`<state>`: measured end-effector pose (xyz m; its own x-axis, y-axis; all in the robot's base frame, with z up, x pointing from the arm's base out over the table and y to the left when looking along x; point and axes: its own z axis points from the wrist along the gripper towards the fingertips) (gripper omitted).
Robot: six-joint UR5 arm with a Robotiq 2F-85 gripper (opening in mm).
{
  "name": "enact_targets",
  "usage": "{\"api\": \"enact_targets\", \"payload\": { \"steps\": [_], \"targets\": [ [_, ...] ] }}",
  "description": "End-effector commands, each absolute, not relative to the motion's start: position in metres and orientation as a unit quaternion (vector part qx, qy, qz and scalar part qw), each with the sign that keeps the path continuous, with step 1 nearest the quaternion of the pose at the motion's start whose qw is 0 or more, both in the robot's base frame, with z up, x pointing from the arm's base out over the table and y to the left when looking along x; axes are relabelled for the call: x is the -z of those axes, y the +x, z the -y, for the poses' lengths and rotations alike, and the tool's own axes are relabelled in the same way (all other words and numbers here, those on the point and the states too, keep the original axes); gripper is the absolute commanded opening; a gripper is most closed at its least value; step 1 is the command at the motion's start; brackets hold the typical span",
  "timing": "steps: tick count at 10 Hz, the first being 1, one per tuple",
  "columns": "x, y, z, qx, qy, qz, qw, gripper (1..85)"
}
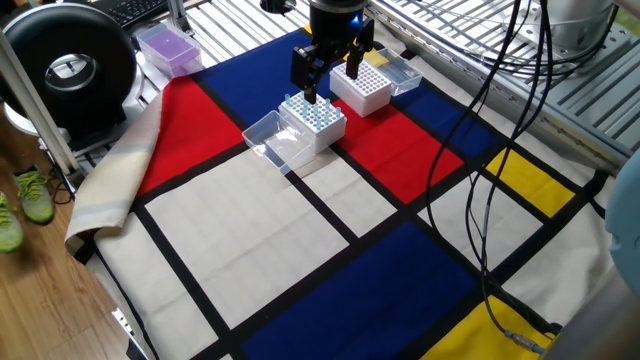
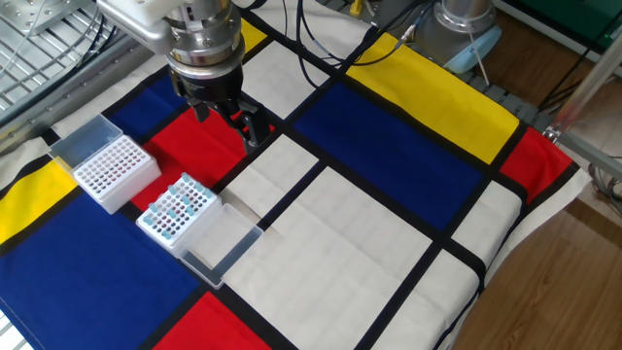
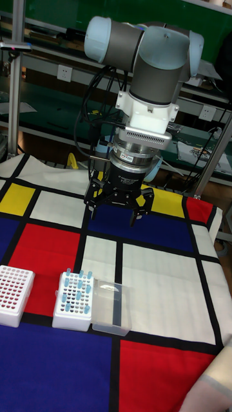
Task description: Transfer all medium pipette tips from one holder to another
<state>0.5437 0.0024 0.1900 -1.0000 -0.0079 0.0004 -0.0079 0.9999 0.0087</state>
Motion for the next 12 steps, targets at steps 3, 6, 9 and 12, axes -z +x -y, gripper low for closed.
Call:
{"api": "enact_targets", "payload": {
  "steps": [3, 6, 9, 12],
  "targets": [
    [-0.1882, 0.5444, -0.0150, 0.020, -0.143, 0.990, 0.000, 1.7],
    [-0.1884, 0.5452, -0.0149, 0.020, -0.142, 0.990, -0.001, 1.7],
    [-0.1904, 0.5464, -0.0140, 0.016, -0.143, 0.990, 0.001, 1.7],
    [-0.1915, 0.5528, -0.0129, 0.017, -0.139, 0.990, -0.009, 3.7]
  ]
}}
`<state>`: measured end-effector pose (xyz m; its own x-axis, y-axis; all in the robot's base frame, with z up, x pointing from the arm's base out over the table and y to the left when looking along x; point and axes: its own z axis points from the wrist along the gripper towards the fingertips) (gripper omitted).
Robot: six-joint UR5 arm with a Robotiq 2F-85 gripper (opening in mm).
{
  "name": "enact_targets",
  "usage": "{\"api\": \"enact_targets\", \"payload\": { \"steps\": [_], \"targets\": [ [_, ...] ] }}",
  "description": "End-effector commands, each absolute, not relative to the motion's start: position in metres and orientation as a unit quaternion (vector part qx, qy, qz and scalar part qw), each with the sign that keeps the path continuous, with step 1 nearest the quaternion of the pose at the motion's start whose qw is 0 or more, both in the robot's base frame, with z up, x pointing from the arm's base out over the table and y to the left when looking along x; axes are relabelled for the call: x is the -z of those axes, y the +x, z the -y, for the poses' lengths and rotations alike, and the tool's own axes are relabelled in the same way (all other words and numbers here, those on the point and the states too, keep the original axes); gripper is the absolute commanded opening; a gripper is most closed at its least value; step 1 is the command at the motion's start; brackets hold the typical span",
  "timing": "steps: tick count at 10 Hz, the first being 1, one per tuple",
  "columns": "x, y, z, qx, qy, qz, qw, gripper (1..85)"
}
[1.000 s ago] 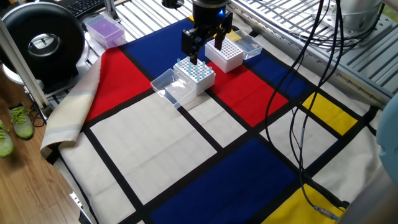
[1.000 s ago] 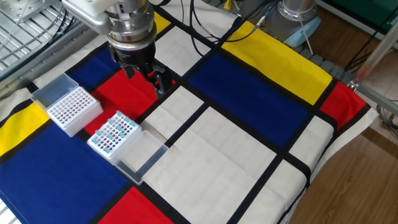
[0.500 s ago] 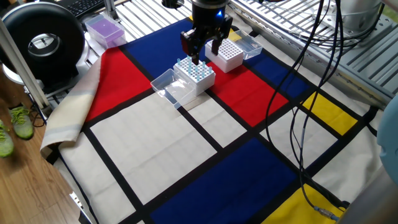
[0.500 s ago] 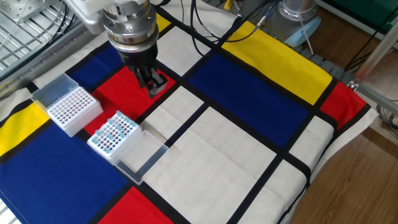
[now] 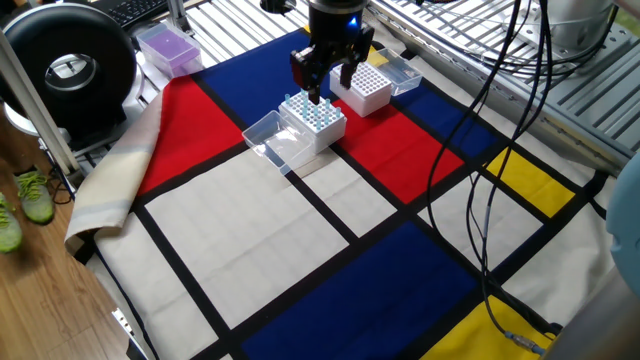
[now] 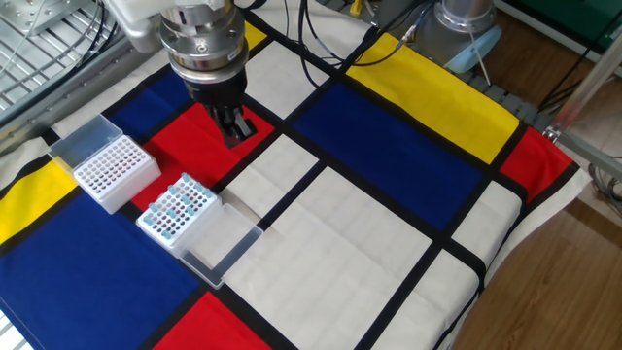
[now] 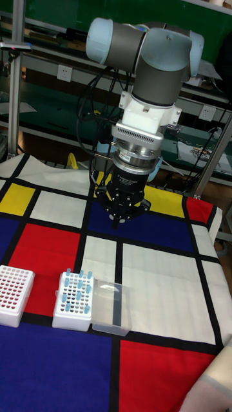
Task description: Transfer all medium pipette tips from one holder to another
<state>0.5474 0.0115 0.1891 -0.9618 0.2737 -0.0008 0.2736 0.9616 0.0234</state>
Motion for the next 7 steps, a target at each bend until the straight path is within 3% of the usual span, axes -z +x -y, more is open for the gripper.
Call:
{"api": "enact_targets", "payload": {
  "steps": [1, 4, 7],
  "targets": [
    [-0.193, 0.559, -0.010, -0.014, 0.127, -0.992, 0.013, 7.0],
    [-0.188, 0.571, -0.014, -0.026, 0.093, -0.995, 0.021, 22.7],
    [-0.187, 0.582, -0.004, -0.032, 0.053, -0.997, 0.044, 29.7]
  ]
}}
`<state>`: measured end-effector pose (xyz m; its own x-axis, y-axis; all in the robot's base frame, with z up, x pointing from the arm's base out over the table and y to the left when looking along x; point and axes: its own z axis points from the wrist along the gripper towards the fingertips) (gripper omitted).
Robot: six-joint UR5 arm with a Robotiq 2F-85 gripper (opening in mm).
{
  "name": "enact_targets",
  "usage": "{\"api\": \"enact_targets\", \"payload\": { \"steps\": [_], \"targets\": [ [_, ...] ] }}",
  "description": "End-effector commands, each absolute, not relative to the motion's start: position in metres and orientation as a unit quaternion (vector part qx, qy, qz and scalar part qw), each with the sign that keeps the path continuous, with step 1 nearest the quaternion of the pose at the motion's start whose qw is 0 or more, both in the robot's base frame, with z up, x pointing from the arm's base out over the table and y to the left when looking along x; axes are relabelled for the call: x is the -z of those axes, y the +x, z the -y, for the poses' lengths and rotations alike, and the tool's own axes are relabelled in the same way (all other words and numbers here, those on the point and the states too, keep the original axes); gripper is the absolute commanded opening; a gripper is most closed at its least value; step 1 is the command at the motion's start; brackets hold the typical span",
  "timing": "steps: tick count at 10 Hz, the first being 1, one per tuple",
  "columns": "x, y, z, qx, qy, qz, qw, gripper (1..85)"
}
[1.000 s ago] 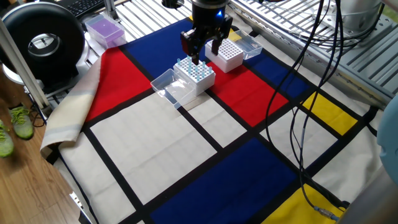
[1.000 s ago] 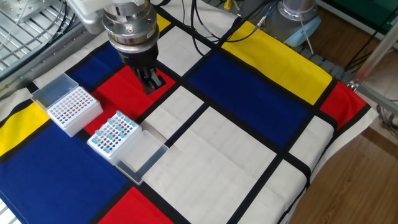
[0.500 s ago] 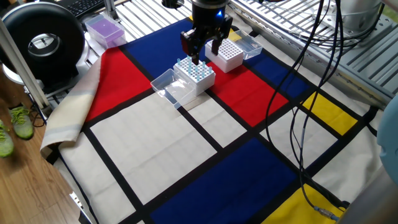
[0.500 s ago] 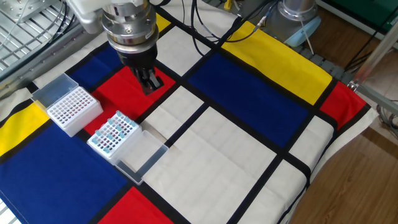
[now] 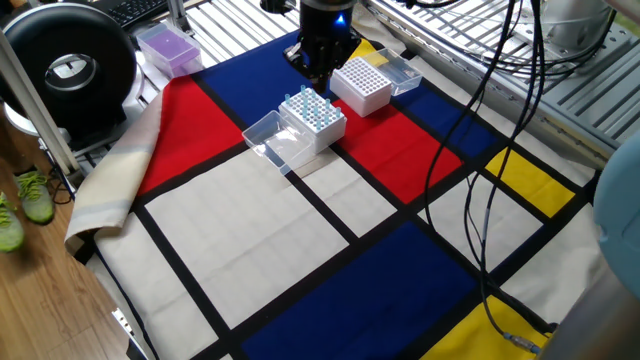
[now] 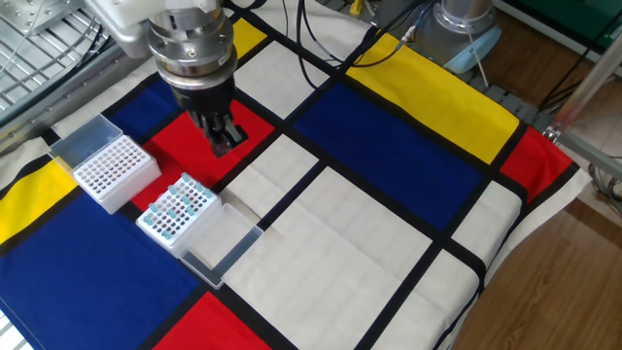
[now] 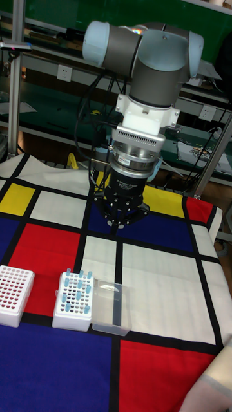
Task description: Transfer all medium pipette tips from one holder to another
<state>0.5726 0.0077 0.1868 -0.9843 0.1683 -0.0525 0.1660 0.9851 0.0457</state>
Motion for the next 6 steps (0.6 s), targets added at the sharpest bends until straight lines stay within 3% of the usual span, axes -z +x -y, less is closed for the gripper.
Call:
{"api": "enact_targets", "payload": {
  "steps": [1, 3, 6],
  "targets": [
    [-0.185, 0.585, 0.001, -0.039, 0.039, -0.997, 0.049, 31.0],
    [-0.182, 0.586, 0.010, -0.054, 0.020, -0.997, 0.053, 31.3],
    [-0.180, 0.583, 0.022, -0.035, 0.019, -0.998, 0.050, 27.3]
  ]
}}
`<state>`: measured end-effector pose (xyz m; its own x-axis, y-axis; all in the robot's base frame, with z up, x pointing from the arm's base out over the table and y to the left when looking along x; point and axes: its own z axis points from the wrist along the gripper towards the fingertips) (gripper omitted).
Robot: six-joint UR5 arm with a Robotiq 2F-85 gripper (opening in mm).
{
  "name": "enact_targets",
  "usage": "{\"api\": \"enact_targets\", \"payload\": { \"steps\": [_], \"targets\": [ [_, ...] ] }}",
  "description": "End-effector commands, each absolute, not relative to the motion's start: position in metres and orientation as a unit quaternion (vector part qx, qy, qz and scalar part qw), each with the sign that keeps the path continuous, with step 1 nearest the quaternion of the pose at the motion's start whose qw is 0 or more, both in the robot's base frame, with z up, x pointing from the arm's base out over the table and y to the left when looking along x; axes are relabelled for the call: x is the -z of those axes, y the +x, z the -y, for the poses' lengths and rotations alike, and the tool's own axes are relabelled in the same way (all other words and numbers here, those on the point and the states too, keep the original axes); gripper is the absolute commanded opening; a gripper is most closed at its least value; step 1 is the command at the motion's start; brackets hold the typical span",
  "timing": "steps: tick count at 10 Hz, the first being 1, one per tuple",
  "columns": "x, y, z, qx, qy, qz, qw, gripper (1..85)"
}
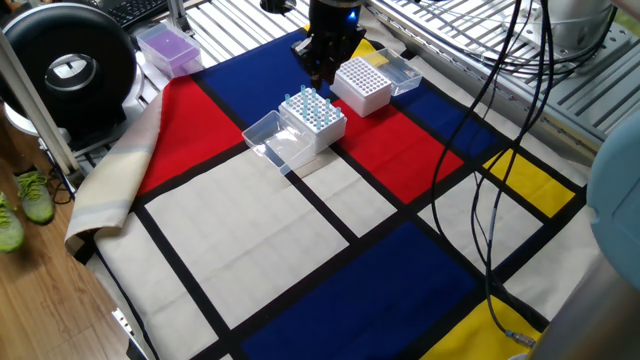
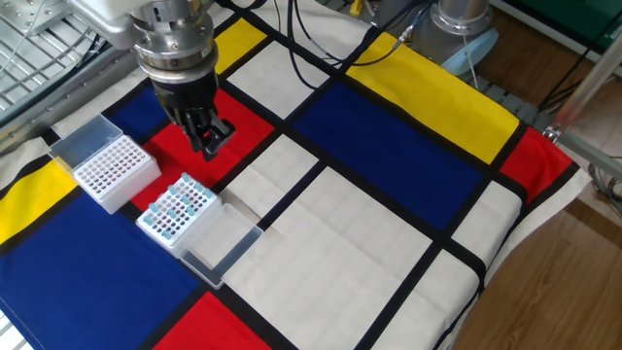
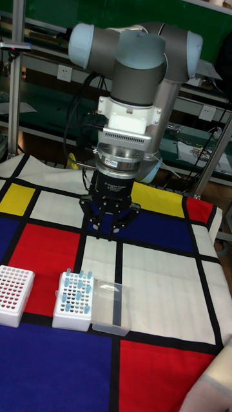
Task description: Transfer all medium pipette tips from one holder to another
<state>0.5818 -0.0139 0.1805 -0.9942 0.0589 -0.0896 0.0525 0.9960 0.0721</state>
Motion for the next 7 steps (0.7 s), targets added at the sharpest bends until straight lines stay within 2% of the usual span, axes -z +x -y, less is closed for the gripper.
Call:
{"api": "enact_targets", "payload": {
  "steps": [1, 7],
  "targets": [
    [-0.1793, 0.5825, 0.0221, -0.034, 0.022, -0.998, 0.050, 27.0],
    [-0.1758, 0.5801, 0.0280, -0.026, 0.048, -0.997, 0.047, 15.3]
  ]
}}
